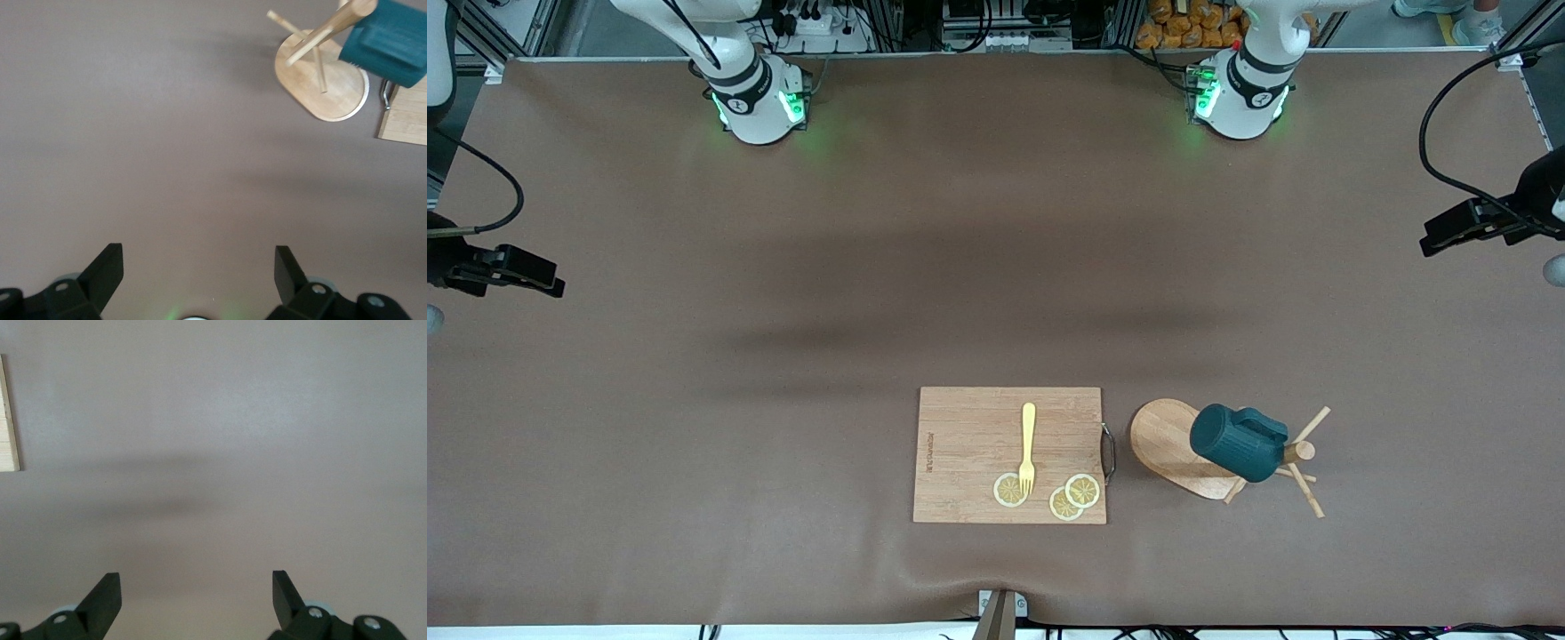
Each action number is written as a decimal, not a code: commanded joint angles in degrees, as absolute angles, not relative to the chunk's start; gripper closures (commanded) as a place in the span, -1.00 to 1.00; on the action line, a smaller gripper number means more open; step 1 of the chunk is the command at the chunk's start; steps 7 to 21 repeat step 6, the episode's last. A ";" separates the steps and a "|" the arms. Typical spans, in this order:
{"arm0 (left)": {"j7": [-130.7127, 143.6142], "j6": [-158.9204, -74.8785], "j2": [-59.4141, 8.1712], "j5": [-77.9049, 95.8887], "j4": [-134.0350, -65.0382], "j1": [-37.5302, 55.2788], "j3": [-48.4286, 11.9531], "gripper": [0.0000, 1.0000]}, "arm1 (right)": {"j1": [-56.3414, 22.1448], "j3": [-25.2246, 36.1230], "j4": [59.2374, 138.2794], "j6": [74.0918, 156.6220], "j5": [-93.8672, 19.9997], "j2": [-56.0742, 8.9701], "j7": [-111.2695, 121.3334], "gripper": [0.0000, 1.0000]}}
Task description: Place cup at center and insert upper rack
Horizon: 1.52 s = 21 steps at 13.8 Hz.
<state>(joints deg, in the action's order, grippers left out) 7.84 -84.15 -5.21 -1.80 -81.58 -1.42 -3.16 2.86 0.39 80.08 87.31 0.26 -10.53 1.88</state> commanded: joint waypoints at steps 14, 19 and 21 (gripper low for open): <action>5.71 -89.38 -3.43 -3.16 -85.34 -1.41 -6.68 -1.00 | 2.29 0.26 80.68 86.75 0.70 -9.58 0.79 -1.00; 5.71 -89.38 -3.43 -3.16 -85.34 -1.41 -6.68 -1.00 | 2.29 0.26 80.68 86.75 0.70 -9.58 0.79 -1.00; 5.71 -89.38 -3.43 -3.16 -85.34 -1.41 -6.68 -1.00 | 2.29 0.26 80.68 86.75 0.70 -9.58 0.79 -1.00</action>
